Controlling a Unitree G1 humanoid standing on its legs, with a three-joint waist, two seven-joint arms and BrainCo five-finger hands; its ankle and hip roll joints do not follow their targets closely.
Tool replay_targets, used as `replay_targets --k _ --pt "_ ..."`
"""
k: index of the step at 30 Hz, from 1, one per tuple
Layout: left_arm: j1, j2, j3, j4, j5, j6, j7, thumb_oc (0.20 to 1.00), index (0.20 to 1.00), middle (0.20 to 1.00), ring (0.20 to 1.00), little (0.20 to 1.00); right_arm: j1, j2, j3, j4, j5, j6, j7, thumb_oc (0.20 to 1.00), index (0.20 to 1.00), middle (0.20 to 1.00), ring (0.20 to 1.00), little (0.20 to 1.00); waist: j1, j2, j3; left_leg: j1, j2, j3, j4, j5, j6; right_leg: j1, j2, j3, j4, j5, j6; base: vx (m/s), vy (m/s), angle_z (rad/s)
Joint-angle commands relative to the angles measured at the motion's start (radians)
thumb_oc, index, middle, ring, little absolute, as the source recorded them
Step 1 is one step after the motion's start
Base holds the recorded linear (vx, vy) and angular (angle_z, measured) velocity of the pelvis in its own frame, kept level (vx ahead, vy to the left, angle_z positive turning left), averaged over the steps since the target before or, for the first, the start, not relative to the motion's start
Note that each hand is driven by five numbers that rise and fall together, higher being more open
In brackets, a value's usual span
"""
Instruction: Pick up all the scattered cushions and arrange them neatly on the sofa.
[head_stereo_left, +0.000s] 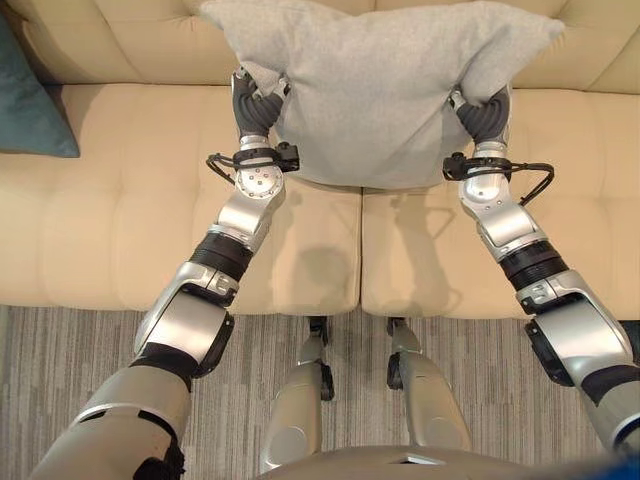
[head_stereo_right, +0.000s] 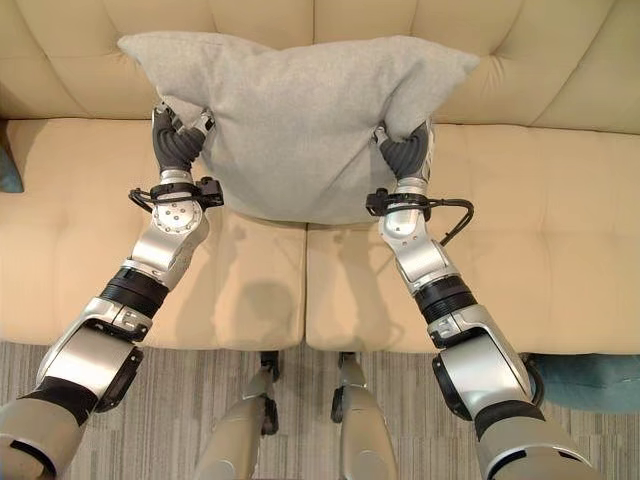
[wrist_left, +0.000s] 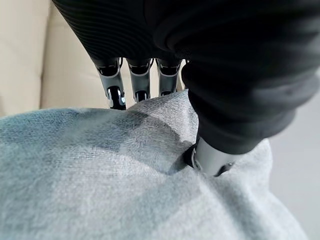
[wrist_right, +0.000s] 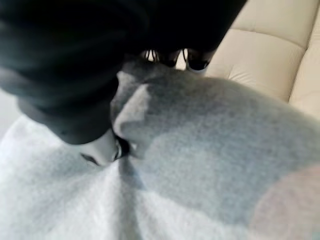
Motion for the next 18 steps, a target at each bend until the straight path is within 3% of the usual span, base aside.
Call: replay_targets --k 1,9,18 --pt "-0.157 0.008 -0.075 -0.052 0.079 -0.093 -0.010 0.200 0.200 0.200 0.200 0.200 -0.159 0.020 0.028 -0.054 -0.083 -0.089 0.004 0.200 0.200 0.200 0.200 0.200 0.022 0.011 -0.027 0.026 -0.023 -0.007 0.005 -0.072 -0.049 0.038 -0.005 0.004 0.050 -0.104 0.106 0.00 -0.012 -0.08" --pt "-0.168 0.012 -0.058 -0.110 0.087 -0.106 0.017 0.200 0.200 0.200 0.200 0.200 -0.207 -0.021 0.030 -0.070 -0.103 -0.084 -0.007 0.200 0.200 0.200 0.200 0.200 0.016 0.008 -0.064 0.019 -0.026 -0.019 0.005 -0.077 -0.052 0.038 0.000 0.001 0.028 -0.103 0.105 0.05 -0.016 -0.05" --pt "-0.229 0.036 -0.073 -0.059 0.082 -0.092 0.012 0.200 0.200 0.200 0.200 0.200 -0.268 -0.061 0.042 -0.060 -0.092 -0.075 -0.006 0.200 0.200 0.200 0.200 0.200 0.026 0.016 -0.040 -0.022 -0.030 -0.017 0.005 -0.058 -0.059 -0.001 -0.006 -0.004 0.043 -0.100 0.108 0.02 -0.020 0.06"
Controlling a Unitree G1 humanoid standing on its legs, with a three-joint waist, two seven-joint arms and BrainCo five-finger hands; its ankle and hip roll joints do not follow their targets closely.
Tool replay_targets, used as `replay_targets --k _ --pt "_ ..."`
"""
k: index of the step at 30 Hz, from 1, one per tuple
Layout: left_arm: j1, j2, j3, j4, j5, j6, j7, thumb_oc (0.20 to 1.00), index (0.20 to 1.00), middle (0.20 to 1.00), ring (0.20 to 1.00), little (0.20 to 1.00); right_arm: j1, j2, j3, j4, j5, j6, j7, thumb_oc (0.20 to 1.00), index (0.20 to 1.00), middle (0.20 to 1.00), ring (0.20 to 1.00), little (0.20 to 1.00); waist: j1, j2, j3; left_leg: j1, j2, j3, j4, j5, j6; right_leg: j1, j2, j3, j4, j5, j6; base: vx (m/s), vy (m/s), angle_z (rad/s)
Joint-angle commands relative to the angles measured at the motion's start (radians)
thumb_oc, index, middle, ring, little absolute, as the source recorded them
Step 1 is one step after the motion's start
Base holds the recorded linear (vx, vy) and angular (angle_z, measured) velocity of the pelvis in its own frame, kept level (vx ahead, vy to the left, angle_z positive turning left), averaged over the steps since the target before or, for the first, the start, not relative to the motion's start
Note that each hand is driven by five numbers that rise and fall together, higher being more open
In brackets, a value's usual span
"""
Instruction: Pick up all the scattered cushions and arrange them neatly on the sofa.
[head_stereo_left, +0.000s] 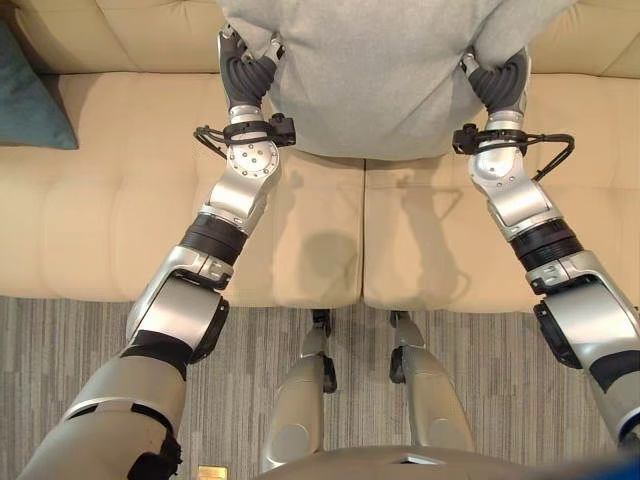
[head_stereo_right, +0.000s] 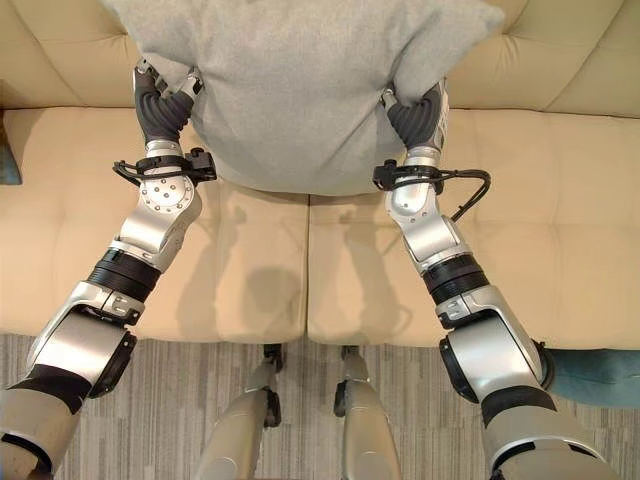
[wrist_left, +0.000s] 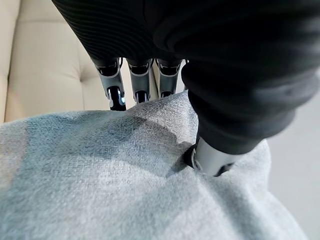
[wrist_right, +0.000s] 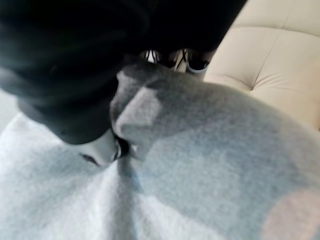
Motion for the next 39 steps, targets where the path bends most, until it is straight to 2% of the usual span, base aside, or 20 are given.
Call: replay_targets --k 1,12,13,14,15,16,17,22,26,30,33,36,38,39 --pt "-0.158 -0.004 -0.072 -0.023 0.067 -0.093 -0.015 0.200 0.200 0.200 0.200 0.200 -0.169 -0.014 0.036 -0.061 -0.057 -0.072 -0.005 0.200 0.200 0.200 0.200 0.200 0.007 0.003 -0.047 0.017 -0.040 -0.013 0.005 -0.068 -0.054 0.036 -0.016 -0.002 0.043 -0.109 0.108 0.02 -0.008 0.04" --pt "-0.178 -0.003 -0.089 0.032 0.042 -0.092 -0.051 0.213 0.213 0.213 0.213 0.213 -0.217 -0.053 0.056 -0.025 -0.071 -0.075 0.004 0.200 0.200 0.200 0.200 0.200 0.006 0.007 -0.043 -0.048 -0.043 -0.021 0.005 -0.063 -0.060 -0.040 -0.013 0.000 0.058 -0.109 0.109 0.01 -0.006 0.01" --pt "-0.184 0.002 -0.089 0.039 0.043 -0.090 -0.052 0.523 0.523 0.523 0.523 0.523 -0.225 -0.064 0.063 -0.012 -0.076 -0.068 0.006 0.200 0.200 0.200 0.200 0.200 0.006 0.007 -0.043 -0.056 -0.043 -0.021 0.005 -0.060 -0.060 -0.049 -0.013 -0.001 0.057 -0.107 0.110 0.00 0.000 0.00" --pt "-0.202 0.006 -0.100 0.066 0.042 -0.084 -0.056 0.689 0.689 0.689 0.689 0.689 -0.246 -0.077 0.076 0.017 -0.077 -0.058 0.007 0.250 0.250 0.250 0.250 0.250 0.006 0.005 -0.042 -0.069 -0.042 -0.023 0.005 -0.057 -0.061 -0.058 -0.013 -0.002 0.057 -0.106 0.111 0.00 0.000 0.00" --pt "-0.221 0.013 -0.109 0.089 0.038 -0.080 -0.056 0.947 0.947 0.947 0.947 0.947 -0.262 -0.080 0.082 0.039 -0.062 -0.057 0.009 0.495 0.495 0.495 0.495 0.495 0.005 0.004 -0.043 -0.074 -0.043 -0.023 0.005 -0.056 -0.062 -0.064 -0.011 -0.003 0.056 -0.103 0.112 0.00 0.000 0.00" --pt "-0.268 0.028 -0.130 0.130 0.037 -0.067 -0.065 1.000 1.000 1.000 1.000 1.000 -0.293 -0.083 0.091 0.077 -0.030 -0.056 0.014 0.959 0.959 0.959 0.959 0.959 0.005 0.003 -0.041 -0.081 -0.044 -0.025 0.005 -0.053 -0.064 -0.070 -0.010 -0.002 0.053 -0.097 0.115 0.00 0.000 0.00" --pt "-0.288 0.040 -0.136 0.146 0.034 -0.064 -0.067 1.000 1.000 1.000 1.000 1.000 -0.306 -0.087 0.096 0.091 -0.022 -0.056 0.013 1.000 1.000 1.000 1.000 1.000 0.006 0.003 -0.041 -0.085 -0.044 -0.026 0.005 -0.050 -0.065 -0.072 -0.010 -0.002 0.049 -0.094 0.116 0.00 0.000 0.00" --pt "-0.395 0.115 -0.152 0.257 -0.031 -0.063 -0.079 1.000 1.000 1.000 1.000 1.000 -0.409 -0.169 0.167 0.233 0.066 -0.036 0.037 1.000 1.000 1.000 1.000 1.000 0.008 -0.002 -0.057 -0.117 -0.046 -0.027 0.005 -0.044 -0.068 -0.094 -0.005 -0.004 0.021 -0.070 0.126 0.00 -0.001 -0.02" --pt "-0.387 0.195 -0.161 0.299 -0.047 -0.046 -0.110 1.000 1.000 1.000 1.000 1.000 -0.380 -0.231 0.137 0.287 0.168 -0.029 0.063 1.000 1.000 1.000 1.000 1.000 0.006 -0.003 -0.064 -0.106 -0.047 -0.029 0.005 -0.046 -0.071 -0.082 -0.005 -0.007 0.018 -0.070 0.128 0.01 0.002 0.00" --pt "-0.351 0.274 -0.134 0.345 -0.079 -0.039 -0.134 1.000 1.000 1.000 1.000 1.000 -0.344 -0.338 0.122 0.333 0.227 -0.031 0.092 1.000 1.000 1.000 1.000 1.000 0.001 -0.006 -0.087 -0.087 -0.047 -0.028 0.005 -0.056 -0.073 -0.066 -0.006 -0.007 0.016 -0.069 0.127 0.02 0.009 0.02" --pt "-0.267 0.308 -0.076 0.311 -0.116 -0.050 -0.147 1.000 1.000 1.000 1.000 1.000 -0.261 -0.401 0.055 0.316 0.263 -0.040 0.095 1.000 1.000 1.000 1.000 1.000 -0.002 -0.006 -0.098 -0.064 -0.047 -0.023 0.005 -0.065 -0.073 -0.044 -0.008 -0.009 0.016 -0.073 0.126 0.01 0.011 0.03" --pt "-0.162 0.293 -0.007 0.239 -0.148 -0.063 -0.162 1.000 1.000 1.000 1.000 1.000 -0.149 -0.411 -0.025 0.274 0.288 -0.051 0.106 1.000 1.000 1.000 1.000 1.000 -0.006 -0.009 -0.106 -0.041 -0.046 -0.023 0.005 -0.074 -0.070 -0.021 -0.010 -0.010 0.016 -0.081 0.123 0.00 0.000 0.00" --pt "-0.157 0.293 -0.006 0.235 -0.147 -0.062 -0.161 1.000 1.000 1.000 1.000 1.000 -0.143 -0.411 -0.028 0.270 0.287 -0.050 0.105 1.000 1.000 1.000 1.000 1.000 -0.005 -0.009 -0.107 -0.039 -0.046 -0.023 0.005 -0.074 -0.070 -0.019 -0.010 -0.010 0.016 -0.081 0.123 0.03 -0.010 0.00" --pt "0.024 0.273 0.067 0.067 -0.117 -0.076 -0.193 1.000 1.000 1.000 1.000 1.000 0.077 -0.390 -0.149 0.177 0.278 -0.065 0.148 1.000 1.000 1.000 1.000 1.000 -0.019 -0.013 -0.120 0.019 -0.039 -0.019 0.005 -0.089 -0.069 0.039 -0.012 -0.011 0.018 -0.096 0.116 0.06 -0.020 -0.01"
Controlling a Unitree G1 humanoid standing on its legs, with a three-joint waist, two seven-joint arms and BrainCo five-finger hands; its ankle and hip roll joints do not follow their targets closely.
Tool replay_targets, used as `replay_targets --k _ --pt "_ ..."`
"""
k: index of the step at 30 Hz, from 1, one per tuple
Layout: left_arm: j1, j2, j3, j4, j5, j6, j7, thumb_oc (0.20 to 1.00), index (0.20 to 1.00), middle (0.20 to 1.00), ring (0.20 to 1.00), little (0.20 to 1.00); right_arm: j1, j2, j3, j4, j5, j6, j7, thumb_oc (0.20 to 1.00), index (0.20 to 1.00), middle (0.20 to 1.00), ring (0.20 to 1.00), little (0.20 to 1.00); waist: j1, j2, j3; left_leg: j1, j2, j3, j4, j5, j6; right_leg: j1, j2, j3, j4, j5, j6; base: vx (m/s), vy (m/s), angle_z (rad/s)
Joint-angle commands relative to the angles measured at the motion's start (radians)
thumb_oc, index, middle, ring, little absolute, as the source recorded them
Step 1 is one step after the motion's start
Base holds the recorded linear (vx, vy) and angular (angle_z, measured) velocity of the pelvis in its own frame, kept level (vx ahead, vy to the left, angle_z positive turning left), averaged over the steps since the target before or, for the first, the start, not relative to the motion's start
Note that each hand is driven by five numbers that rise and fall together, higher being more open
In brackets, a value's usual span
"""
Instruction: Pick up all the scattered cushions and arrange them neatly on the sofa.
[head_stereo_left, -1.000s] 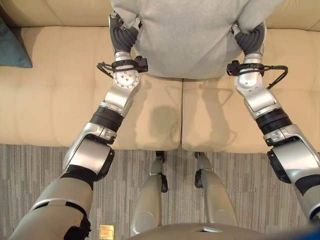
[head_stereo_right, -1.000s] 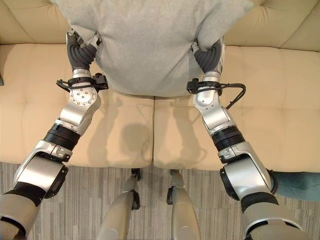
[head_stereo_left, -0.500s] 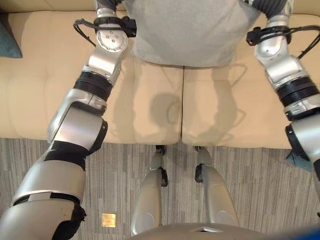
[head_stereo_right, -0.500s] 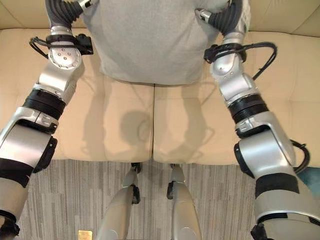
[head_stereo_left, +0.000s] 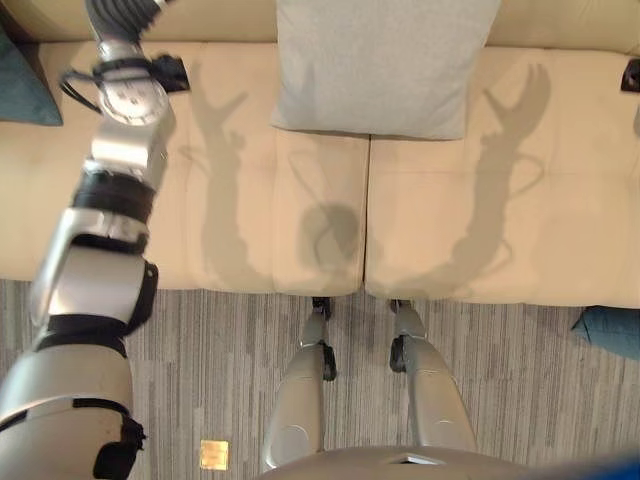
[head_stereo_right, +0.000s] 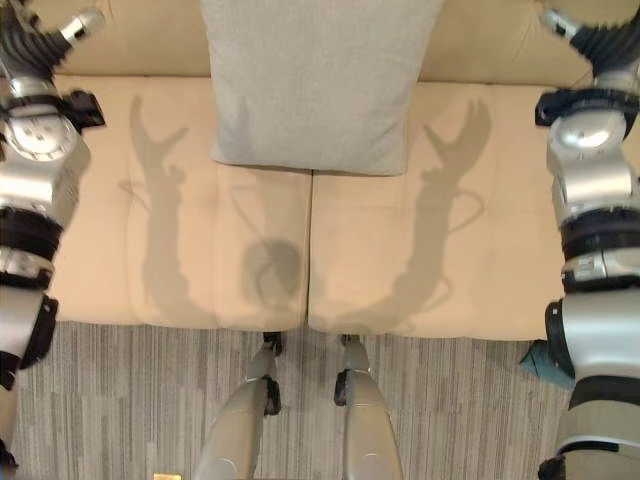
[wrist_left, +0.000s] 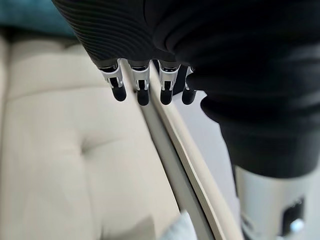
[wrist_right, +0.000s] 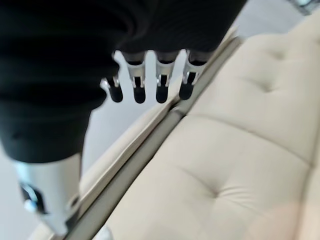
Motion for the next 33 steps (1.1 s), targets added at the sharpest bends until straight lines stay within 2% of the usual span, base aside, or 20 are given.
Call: replay_targets --k 1,3,7,11,14,19,21,28,33 --pt "0.121 -0.027 0.028 -0.119 0.019 -0.068 -0.029 1.000 1.000 1.000 1.000 1.000 0.197 0.052 -0.090 -0.075 0.008 -0.061 0.036 1.000 1.000 1.000 1.000 1.000 -0.010 -0.020 -0.119 0.084 -0.038 0.001 0.005 -0.112 -0.064 0.096 -0.013 -0.006 0.017 -0.112 0.124 0.11 -0.033 -0.01" --pt "0.296 -0.074 0.105 -0.256 0.044 -0.068 -0.049 1.000 1.000 1.000 1.000 1.000 0.398 0.119 -0.201 -0.195 -0.024 -0.071 0.059 1.000 1.000 1.000 1.000 1.000 -0.021 -0.024 -0.125 0.138 -0.034 0.004 0.005 -0.125 -0.060 0.152 -0.013 -0.006 0.018 -0.125 0.118 0.09 -0.012 0.02" --pt "0.592 -0.173 0.192 -0.427 0.060 -0.054 -0.121 1.000 1.000 1.000 1.000 1.000 0.696 0.235 -0.323 -0.354 -0.082 -0.086 0.129 1.000 1.000 1.000 1.000 1.000 -0.031 -0.036 -0.135 0.226 -0.031 0.006 0.005 -0.140 -0.054 0.245 -0.014 -0.010 0.020 -0.142 0.117 0.06 0.002 -0.05" --pt "0.845 -0.242 0.266 -0.514 0.079 -0.032 -0.213 1.000 1.000 1.000 1.000 1.000 0.913 0.314 -0.398 -0.394 -0.142 -0.091 0.205 1.000 1.000 1.000 1.000 1.000 -0.037 -0.039 -0.147 0.298 -0.024 0.011 0.005 -0.148 -0.047 0.317 -0.010 -0.016 0.033 -0.169 0.114 0.06 -0.012 -0.03" --pt "1.059 -0.297 0.321 -0.492 0.122 -0.001 -0.276 1.000 1.000 1.000 1.000 1.000 1.085 0.364 -0.412 -0.373 -0.238 -0.077 0.262 1.000 1.000 1.000 1.000 1.000 -0.034 -0.045 -0.160 0.360 -0.016 0.020 0.005 -0.155 -0.043 0.386 -0.005 -0.028 0.031 -0.182 0.111 0.02 -0.031 0.05" --pt "1.193 -0.324 0.327 -0.381 0.188 0.031 -0.323 1.000 1.000 1.000 1.000 1.000 1.176 0.390 -0.397 -0.310 -0.298 -0.075 0.299 1.000 1.000 1.000 1.000 1.000 -0.033 -0.044 -0.174 0.406 -0.012 0.026 0.005 -0.163 -0.035 0.434 0.003 -0.027 0.023 -0.188 0.111 -0.02 -0.009 -0.01" --pt "1.235 -0.365 0.313 -0.146 0.277 0.070 -0.335 1.000 1.000 1.000 1.000 1.000 1.203 0.419 -0.348 -0.173 -0.329 -0.066 0.321 1.000 1.000 1.000 1.000 1.000 -0.031 -0.045 -0.193 0.437 -0.006 0.035 0.005 -0.163 -0.037 0.474 0.009 -0.022 0.015 -0.196 0.108 -0.09 -0.045 0.03" --pt "1.235 -0.439 0.295 0.304 0.400 0.111 -0.337 1.000 1.000 1.000 1.000 1.000 1.203 0.477 -0.220 0.112 -0.397 -0.039 0.337 1.000 1.000 1.000 1.000 1.000 -0.020 -0.047 -0.226 0.496 0.017 0.044 0.005 -0.167 -0.045 0.535 0.032 -0.017 0.016 -0.225 0.092 -0.07 -0.048 -0.05" --pt "1.224 -0.458 0.285 0.396 0.429 0.126 -0.329 1.000 1.000 1.000 1.000 1.000 1.191 0.512 -0.197 0.232 -0.381 -0.021 0.340 1.000 1.000 1.000 1.000 1.000 -0.017 -0.048 -0.227 0.530 0.036 0.047 0.014 -0.160 -0.049 0.572 0.047 -0.013 0.016 -0.249 0.078 -0.06 -0.058 -0.05"
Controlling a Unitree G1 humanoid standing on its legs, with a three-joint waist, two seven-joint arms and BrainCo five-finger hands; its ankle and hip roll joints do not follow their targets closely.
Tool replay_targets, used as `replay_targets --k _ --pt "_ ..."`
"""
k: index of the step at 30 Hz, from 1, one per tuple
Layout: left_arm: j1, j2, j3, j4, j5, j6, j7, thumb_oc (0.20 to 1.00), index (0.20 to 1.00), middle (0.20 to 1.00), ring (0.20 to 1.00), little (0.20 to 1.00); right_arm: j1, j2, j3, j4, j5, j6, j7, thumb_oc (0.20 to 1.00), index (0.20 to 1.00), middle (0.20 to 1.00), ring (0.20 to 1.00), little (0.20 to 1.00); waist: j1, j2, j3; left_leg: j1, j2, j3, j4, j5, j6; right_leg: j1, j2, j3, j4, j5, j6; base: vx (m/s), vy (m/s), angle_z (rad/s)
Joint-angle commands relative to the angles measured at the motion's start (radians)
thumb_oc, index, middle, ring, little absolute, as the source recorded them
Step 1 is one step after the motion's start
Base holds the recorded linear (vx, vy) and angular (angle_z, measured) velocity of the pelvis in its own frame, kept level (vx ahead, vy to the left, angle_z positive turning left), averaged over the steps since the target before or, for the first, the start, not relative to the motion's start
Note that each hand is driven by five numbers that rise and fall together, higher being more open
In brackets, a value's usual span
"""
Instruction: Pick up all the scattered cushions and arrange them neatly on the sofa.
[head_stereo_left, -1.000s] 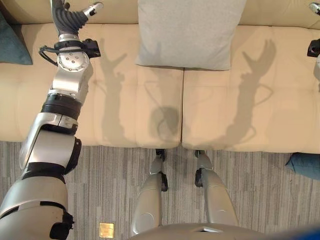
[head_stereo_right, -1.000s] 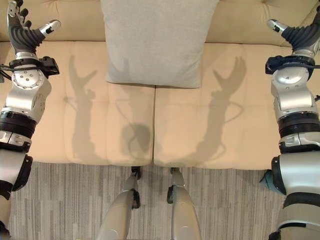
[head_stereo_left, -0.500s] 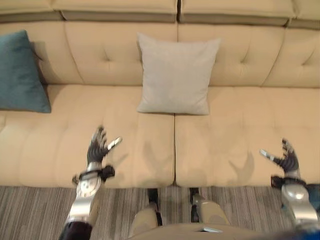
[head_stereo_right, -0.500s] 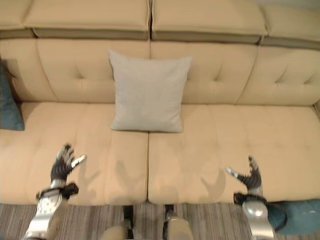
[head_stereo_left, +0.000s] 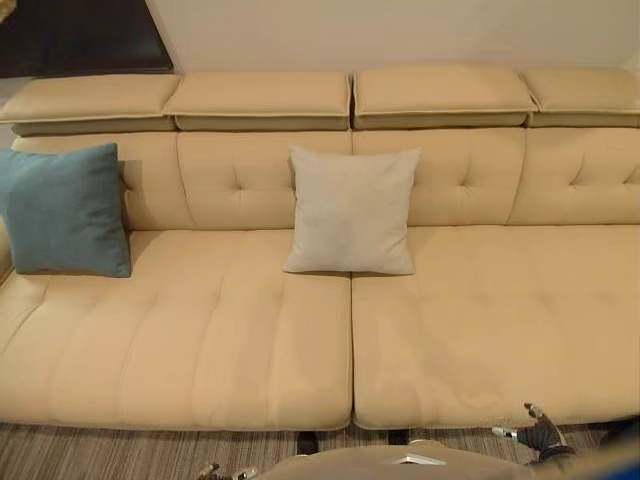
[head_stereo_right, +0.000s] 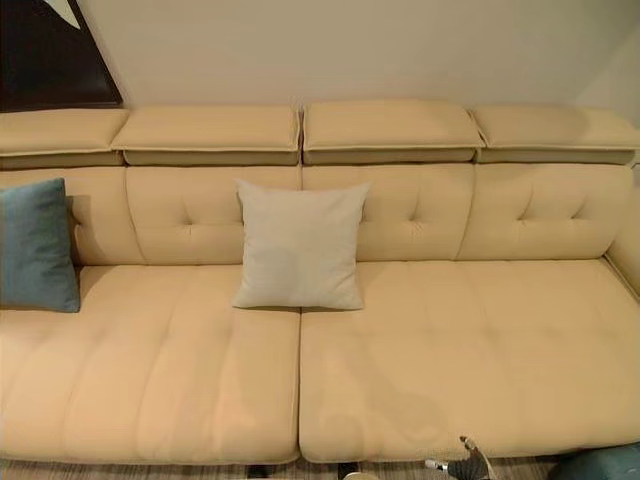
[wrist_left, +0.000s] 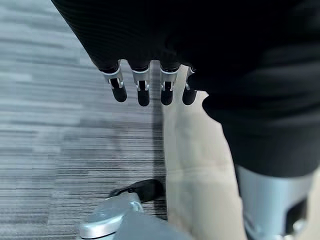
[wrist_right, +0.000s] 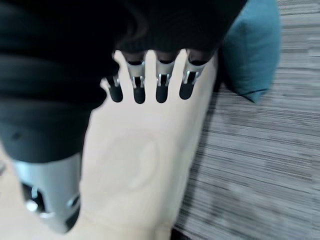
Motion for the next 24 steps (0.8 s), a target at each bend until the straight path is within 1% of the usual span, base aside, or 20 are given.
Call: replay_targets --k 1,2,3,4,5,7,9,10,13,14,15,16,17,18,19,20,21,22,23,24 --pt "-0.080 0.039 0.004 -0.039 0.033 -0.007 0.003 1.000 1.000 1.000 1.000 1.000 -0.073 0.014 -0.017 0.001 0.017 0.001 -0.009 1.000 1.000 1.000 1.000 1.000 0.003 -0.036 0.051 0.041 -0.011 0.016 0.036 -0.045 -0.039 0.096 0.016 -0.019 0.023 -0.132 0.050 -0.05 -0.041 0.05" --pt "-0.080 0.039 0.005 -0.039 0.033 -0.007 0.003 1.000 1.000 1.000 1.000 1.000 -0.074 0.014 -0.016 0.001 0.018 0.001 -0.010 1.000 1.000 1.000 1.000 1.000 0.003 -0.036 0.053 0.042 -0.011 0.016 0.037 -0.046 -0.039 0.097 0.016 -0.019 0.023 -0.132 0.050 -0.10 -0.062 0.07" --pt "-0.092 0.030 -0.009 -0.032 0.026 -0.003 0.002 1.000 1.000 1.000 1.000 1.000 -0.088 0.029 -0.001 0.043 0.027 0.011 -0.007 1.000 1.000 1.000 1.000 1.000 0.007 -0.044 0.064 0.029 -0.010 0.003 0.107 -0.069 -0.036 0.111 0.014 -0.012 0.029 -0.137 0.039 -0.12 -0.045 0.06" --pt "-0.098 0.026 -0.012 -0.033 0.019 -0.005 0.003 1.000 1.000 1.000 1.000 1.000 -0.096 0.030 0.000 0.050 0.032 0.014 -0.009 1.000 1.000 1.000 1.000 1.000 0.010 -0.046 0.069 0.022 -0.013 -0.013 0.126 -0.073 -0.035 0.109 0.013 -0.007 0.032 -0.134 0.038 -0.19 -0.041 0.00" --pt "-0.108 0.019 -0.023 -0.040 0.010 -0.008 0.003 1.000 1.000 1.000 1.000 1.000 -0.111 0.028 0.006 0.062 0.037 0.017 -0.011 1.000 1.000 1.000 1.000 1.000 0.019 -0.050 0.080 0.004 -0.026 -0.059 0.158 -0.086 -0.034 0.102 0.010 0.005 0.039 -0.130 0.036 -0.17 0.006 -0.08" --pt "-0.118 0.004 -0.037 -0.050 -0.006 -0.012 0.001 1.000 1.000 1.000 1.000 1.000 -0.130 0.020 0.016 0.073 0.030 0.022 -0.015 1.000 1.000 1.000 1.000 1.000 0.032 -0.053 0.083 -0.017 -0.064 -0.163 0.179 -0.119 -0.029 0.082 0.008 0.029 0.040 -0.119 0.035 -0.16 0.014 -0.30" --pt "-0.128 -0.004 -0.047 -0.050 -0.011 -0.011 -0.002 1.000 1.000 1.000 1.000 1.000 -0.152 0.010 0.026 0.086 0.020 0.026 -0.014 1.000 1.000 1.000 1.000 1.000 0.036 -0.051 0.078 -0.018 -0.085 -0.206 0.195 -0.148 -0.024 0.069 0.005 0.053 0.037 -0.105 0.040 -0.11 0.075 -0.75" --pt "-0.139 -0.010 -0.061 -0.052 -0.011 -0.013 -0.006 1.000 1.000 1.000 1.000 1.000 -0.173 0.002 0.041 0.093 0.014 0.034 -0.011 1.000 1.000 1.000 1.000 1.000 0.037 -0.047 0.078 -0.009 -0.103 -0.233 0.201 -0.170 -0.014 0.053 0.003 0.080 0.040 -0.094 0.046 -0.11 0.141 -0.96" --pt "-0.164 -0.010 -0.093 -0.048 0.020 -0.007 -0.011 1.000 1.000 1.000 1.000 1.000 -0.199 0.000 0.052 0.109 0.013 0.042 -0.013 1.000 1.000 1.000 1.000 1.000 0.031 -0.036 0.078 0.009 -0.104 -0.211 0.177 -0.180 -0.001 0.032 -0.004 0.104 0.048 -0.077 0.059 -0.11 0.186 -0.82" --pt "-0.183 -0.010 -0.112 -0.035 0.042 -0.002 -0.009 1.000 1.000 1.000 1.000 1.000 -0.207 0.009 0.058 0.113 0.013 0.051 -0.013 1.000 1.000 1.000 1.000 1.000 0.025 -0.036 0.079 0.028 -0.106 -0.184 0.153 -0.182 0.011 0.004 -0.010 0.125 0.055 -0.052 0.075 -0.14 0.219 -0.73" --pt "-0.193 -0.011 -0.119 -0.029 0.051 0.001 -0.009 1.000 1.000 1.000 1.000 1.000 -0.213 0.014 0.066 0.120 0.007 0.055 -0.013 1.000 1.000 1.000 1.000 1.000 0.023 -0.035 0.080 0.032 -0.108 -0.173 0.142 -0.182 0.018 -0.013 -0.015 0.132 0.058 -0.042 0.085 -0.24 0.284 -0.96" --pt "-0.213 -0.014 -0.139 -0.016 0.075 0.004 -0.006 1.000 1.000 1.000 1.000 1.000 -0.227 0.024 0.075 0.125 0.005 0.065 -0.015 1.000 1.000 1.000 1.000 1.000 0.015 -0.040 0.088 0.030 -0.121 -0.152 0.121 -0.176 0.030 -0.056 -0.026 0.146 0.063 -0.011 0.107 -0.27 0.254 -1.25" --pt "-0.225 -0.013 -0.156 -0.010 0.099 0.006 -0.008 1.000 1.000 1.000 1.000 1.000 -0.234 0.034 0.080 0.127 0.003 0.072 -0.014 1.000 1.000 1.000 1.000 1.000 0.014 -0.043 0.094 0.026 -0.129 -0.129 0.107 -0.171 0.042 -0.088 -0.036 0.149 0.070 0.004 0.124 -0.29 0.239 -1.20" --pt "-0.232 -0.010 -0.161 -0.011 0.103 0.004 -0.006 1.000 1.000 1.000 1.000 1.000 -0.239 0.037 0.086 0.127 -0.004 0.076 -0.014 1.000 1.000 1.000 1.000 1.000 0.016 -0.045 0.107 0.023 -0.133 -0.121 0.106 -0.167 0.047 -0.111 -0.041 0.142 0.088 0.014 0.132 -0.25 0.145 -1.10" --pt "-0.237 -0.005 -0.164 -0.012 0.105 0.005 -0.003 1.000 1.000 1.000 1.000 1.000 -0.244 0.043 0.089 0.126 -0.012 0.079 -0.015 1.000 1.000 1.000 1.000 1.000 0.020 -0.046 0.120 0.018 -0.132 -0.109 0.107 -0.162 0.051 -0.133 -0.048 0.123 0.111 0.015 0.137 -0.15 0.055 -0.91" --pt "-0.238 -0.005 -0.164 -0.012 0.105 0.005 -0.004 1.000 1.000 1.000 1.000 1.000 -0.244 0.043 0.089 0.126 -0.012 0.079 -0.015 1.000 1.000 1.000 1.000 1.000 0.021 -0.046 0.120 0.018 -0.132 -0.108 0.107 -0.163 0.051 -0.134 -0.047 0.124 0.113 0.014 0.137 -0.25 0.051 -1.06" --pt "-0.248 0.004 -0.160 -0.015 0.109 0.010 -0.003 1.000 1.000 1.000 1.000 1.000 -0.249 0.049 0.095 0.134 -0.019 0.080 -0.020 1.000 1.000 1.000 1.000 1.000 0.046 -0.038 0.136 0.002 -0.121 -0.077 0.098 -0.142 0.056 -0.144 -0.074 0.004 0.153 -0.013 0.121 -0.25 0.042 -0.83" --pt "-0.249 0.010 -0.156 -0.010 0.115 0.012 -0.003 1.000 1.000 1.000 1.000 1.000 -0.246 0.051 0.096 0.143 -0.019 0.080 -0.020 1.000 1.000 1.000 1.000 1.000 0.055 -0.034 0.138 -0.005 -0.116 -0.061 0.088 -0.129 0.057 -0.131 -0.087 -0.057 0.174 -0.038 0.109 -0.29 0.042 -0.65" --pt "-0.246 0.013 -0.153 -0.005 0.118 0.015 -0.004 1.000 1.000 1.000 1.000 1.000 -0.243 0.051 0.094 0.148 -0.018 0.079 -0.020 1.000 1.000 1.000 1.000 1.000 0.057 -0.031 0.136 -0.003 -0.113 -0.057 0.079 -0.121 0.058 -0.120 -0.090 -0.077 0.200 -0.055 0.099 -0.16 0.011 -1.06" --pt "-0.244 0.016 -0.151 0.002 0.123 0.017 -0.005 1.000 1.000 1.000 1.000 1.000 -0.237 0.052 0.089 0.158 -0.011 0.078 -0.018 1.000 1.000 1.000 1.000 1.000 0.058 -0.029 0.136 -0.001 -0.111 -0.051 0.072 -0.111 0.061 -0.101 -0.086 -0.075 0.229 -0.080 0.091 -0.14 -0.011 -0.92"
